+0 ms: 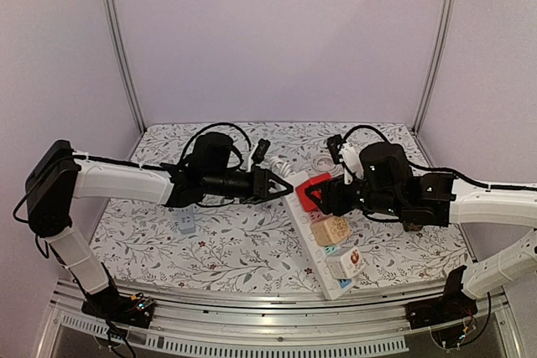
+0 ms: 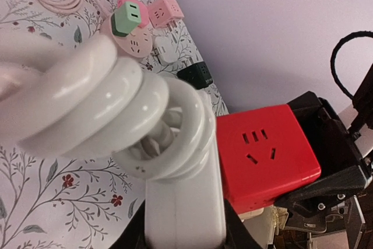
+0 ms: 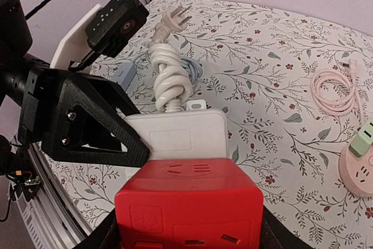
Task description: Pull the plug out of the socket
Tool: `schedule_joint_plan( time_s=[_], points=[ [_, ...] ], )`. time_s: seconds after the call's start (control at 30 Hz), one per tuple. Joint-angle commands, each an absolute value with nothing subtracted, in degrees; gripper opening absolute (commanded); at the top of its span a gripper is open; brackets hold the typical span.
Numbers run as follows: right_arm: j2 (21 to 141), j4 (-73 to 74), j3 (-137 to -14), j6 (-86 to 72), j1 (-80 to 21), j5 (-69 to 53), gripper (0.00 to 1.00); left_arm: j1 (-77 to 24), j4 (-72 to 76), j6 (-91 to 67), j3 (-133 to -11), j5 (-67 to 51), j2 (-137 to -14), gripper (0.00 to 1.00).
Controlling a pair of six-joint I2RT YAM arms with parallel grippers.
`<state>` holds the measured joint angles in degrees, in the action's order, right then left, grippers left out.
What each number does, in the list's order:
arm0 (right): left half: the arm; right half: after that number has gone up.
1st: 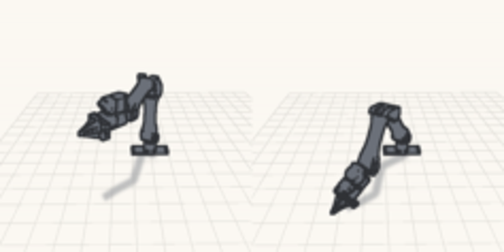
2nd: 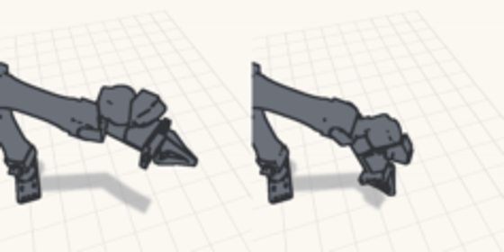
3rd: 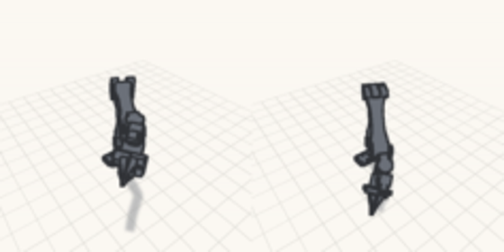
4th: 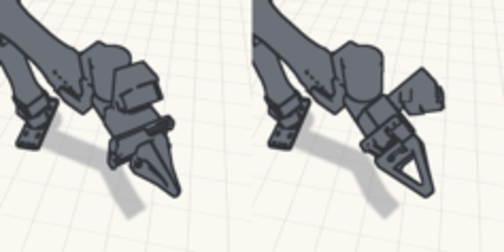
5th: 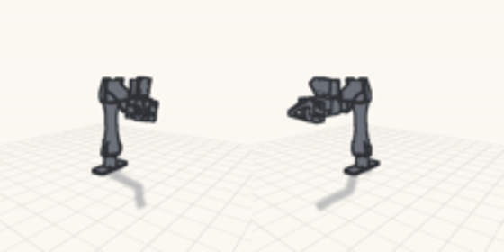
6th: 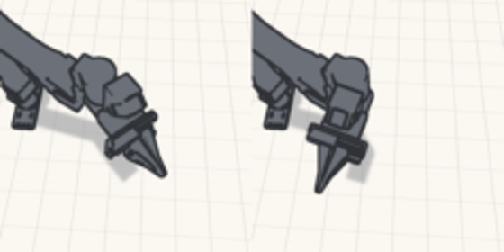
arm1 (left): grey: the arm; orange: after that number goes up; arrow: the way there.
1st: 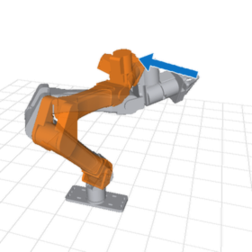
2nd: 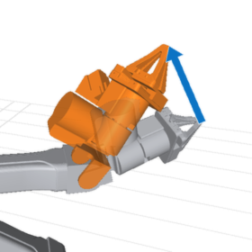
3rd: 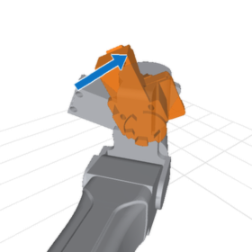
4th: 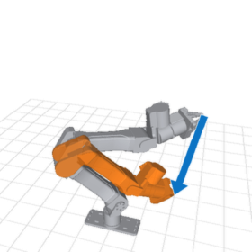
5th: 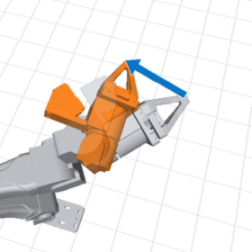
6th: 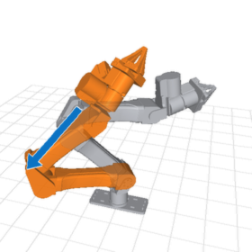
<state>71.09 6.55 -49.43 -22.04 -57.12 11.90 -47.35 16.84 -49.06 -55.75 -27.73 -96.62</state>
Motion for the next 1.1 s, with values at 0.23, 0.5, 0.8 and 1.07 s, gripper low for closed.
schedule_joint_plan(
  time_s=[0.23, 0.5, 0.8, 1.07],
  points=[
    [69.7, 4.8, -55.4, -21.9, -56.7, 21.0, 0.0, -43.8, -1.1, -43.5, -53.6, -15.0, -98.8, 0.0],
    [70.1, 7.5, -54.6, -23.1, -56.6, 25.9, 0.0, -42.2, 5.8, -45.5, -52.4, -19.1, -97.5, 0.0],
    [73.8, 22.2, -53.6, -32.0, -43.6, 24.8, 0.0, -37.9, 10.5, -44.7, -47.4, -24.5, -90.3, 0.0],
    [75.7, 23.3, -45.6, -36.3, -32.9, 19.2, 0.0, -33.0, 7.4, -43.1, -46.0, -26.7, -84.1, 0.0]
  ],
)
